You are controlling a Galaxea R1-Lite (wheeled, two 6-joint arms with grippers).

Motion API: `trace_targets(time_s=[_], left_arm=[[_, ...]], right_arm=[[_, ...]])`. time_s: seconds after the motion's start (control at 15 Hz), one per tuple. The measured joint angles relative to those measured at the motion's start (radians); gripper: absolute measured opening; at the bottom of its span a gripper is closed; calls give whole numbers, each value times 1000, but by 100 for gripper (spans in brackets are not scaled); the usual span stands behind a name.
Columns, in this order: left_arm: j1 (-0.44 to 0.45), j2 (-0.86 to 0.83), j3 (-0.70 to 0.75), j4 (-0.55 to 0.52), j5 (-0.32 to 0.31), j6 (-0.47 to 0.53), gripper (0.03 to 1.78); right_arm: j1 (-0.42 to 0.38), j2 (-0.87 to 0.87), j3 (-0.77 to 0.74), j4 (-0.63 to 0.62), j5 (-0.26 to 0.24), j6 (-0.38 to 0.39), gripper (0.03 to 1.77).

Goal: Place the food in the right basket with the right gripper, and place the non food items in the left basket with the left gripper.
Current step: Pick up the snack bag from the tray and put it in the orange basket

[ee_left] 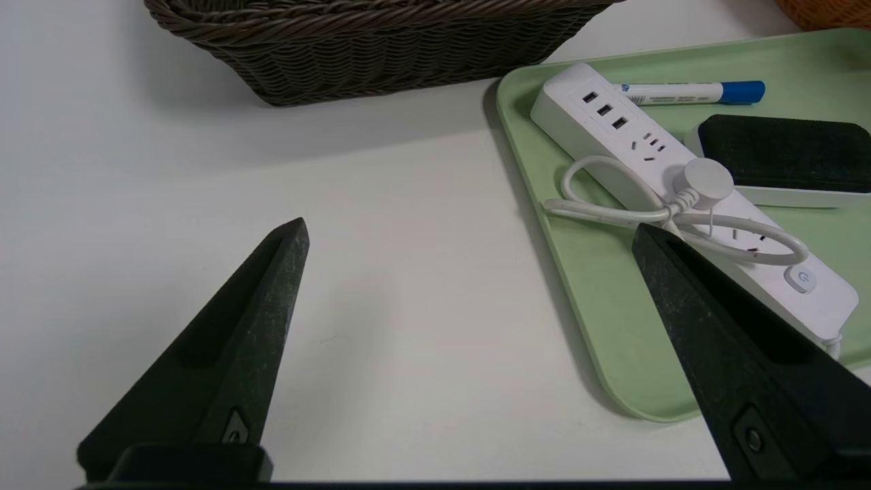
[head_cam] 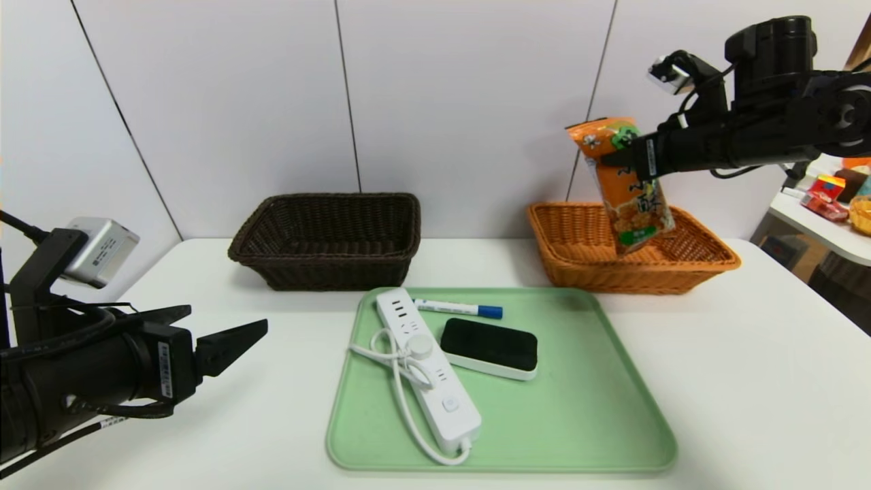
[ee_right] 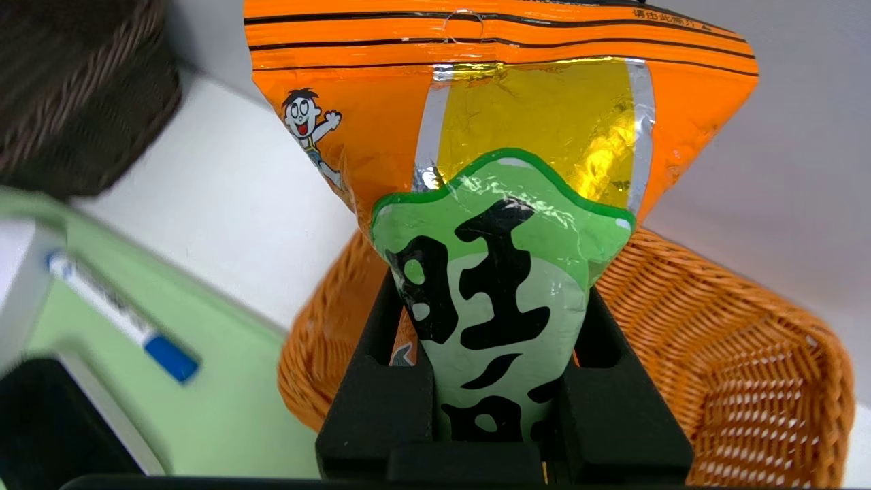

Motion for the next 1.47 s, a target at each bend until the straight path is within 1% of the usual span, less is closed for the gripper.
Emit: trace_targets(time_s=[0.07, 0.13, 0.2, 0.27, 0.4, 0.53, 0.6, 0.73, 0.87, 1.0, 1.2, 1.47], left_arm=[[0, 0, 3, -8, 0, 0, 169], [0, 0, 8, -18, 0, 1, 169], [0, 0, 12, -24, -1, 3, 169], [0, 0, 15, -24, -1, 3, 169], [0, 0, 22, -26, -2, 3, 169], [1, 0, 28, -26, -2, 3, 169], [1, -1, 30, -28, -2, 3, 169], [2, -1, 36, -30, -2, 3, 169], [2, -1, 40, -30, -1, 3, 169], [1, -1, 42, -30, -2, 3, 169], [1, 3, 45, -56, -5, 3, 169], [2, 16, 54, -76, -7, 3, 169]], right_arm=[[-31, 0, -1, 31, 77, -78, 43], [-56, 0, -6, 57, 148, -141, 43], [-71, 2, -16, 87, 203, -194, 43], [-79, 4, -24, 115, 232, -243, 43], [-86, 13, -50, 152, 243, -352, 43], [-95, 30, -116, 201, 240, -477, 43], [-97, 40, -150, 223, 226, -534, 43], [-102, 59, -178, 228, 148, -664, 43], [-116, 74, -186, 225, 95, -756, 43], [-121, 82, -189, 220, 59, -816, 43], [-110, 90, -189, 228, 51, -872, 43], [-58, 96, -174, 229, 45, -878, 43]])
